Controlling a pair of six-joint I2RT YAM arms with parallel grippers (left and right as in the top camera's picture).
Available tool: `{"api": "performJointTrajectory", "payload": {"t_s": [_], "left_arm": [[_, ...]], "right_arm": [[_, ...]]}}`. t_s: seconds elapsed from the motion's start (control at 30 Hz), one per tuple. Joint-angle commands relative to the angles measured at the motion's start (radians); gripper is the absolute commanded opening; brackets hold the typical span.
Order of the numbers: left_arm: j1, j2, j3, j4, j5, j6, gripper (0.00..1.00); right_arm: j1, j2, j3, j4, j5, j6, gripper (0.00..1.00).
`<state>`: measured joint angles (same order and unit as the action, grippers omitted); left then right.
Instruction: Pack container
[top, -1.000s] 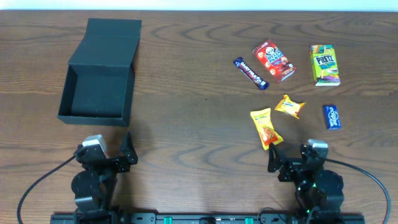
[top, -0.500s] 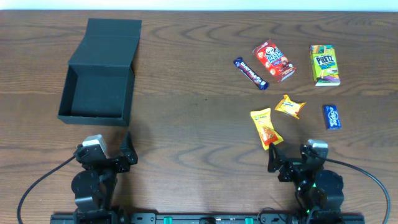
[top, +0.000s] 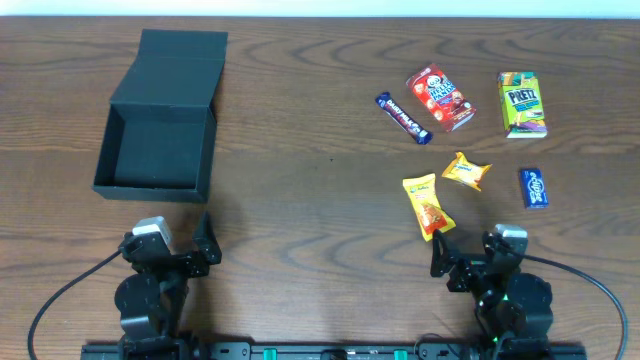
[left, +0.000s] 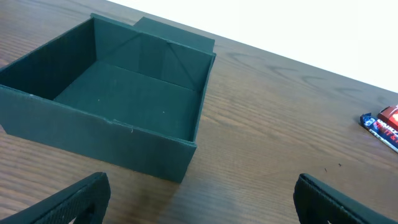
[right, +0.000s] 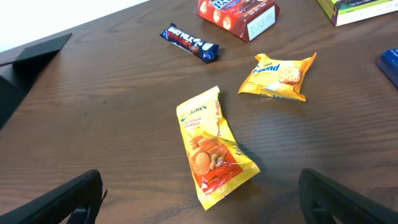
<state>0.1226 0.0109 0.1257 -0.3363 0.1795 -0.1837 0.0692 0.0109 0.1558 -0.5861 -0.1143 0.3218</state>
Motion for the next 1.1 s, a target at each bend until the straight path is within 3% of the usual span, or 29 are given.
{"api": "performJointTrajectory", "payload": {"t_s": [0.0, 0.63, 0.87, 1.07], "left_arm": [[0.002, -0.007, -0.023, -0.003, -0.006, 0.008, 0.95], [0.002, -0.007, -0.023, 0.014, -0.03, -0.001, 0.95], [0.002, -0.006, -0.021, 0.126, 0.254, -0.038, 0.95], [0.002, 0.026, 0.101, 0.138, 0.185, 0.016, 0.95]], "right_arm": [[0.0, -0.005, -0.003, -0.001, 0.013, -0.004, 0.99], [0.0, -0.005, -0.003, -0.001, 0.013, -0.005, 0.99], [0.0, -0.005, -0.003, -0.001, 0.013, -0.004, 0.99], [0.0, -0.005, -0.003, -0.001, 0.013, -0.004, 0.99]]}}
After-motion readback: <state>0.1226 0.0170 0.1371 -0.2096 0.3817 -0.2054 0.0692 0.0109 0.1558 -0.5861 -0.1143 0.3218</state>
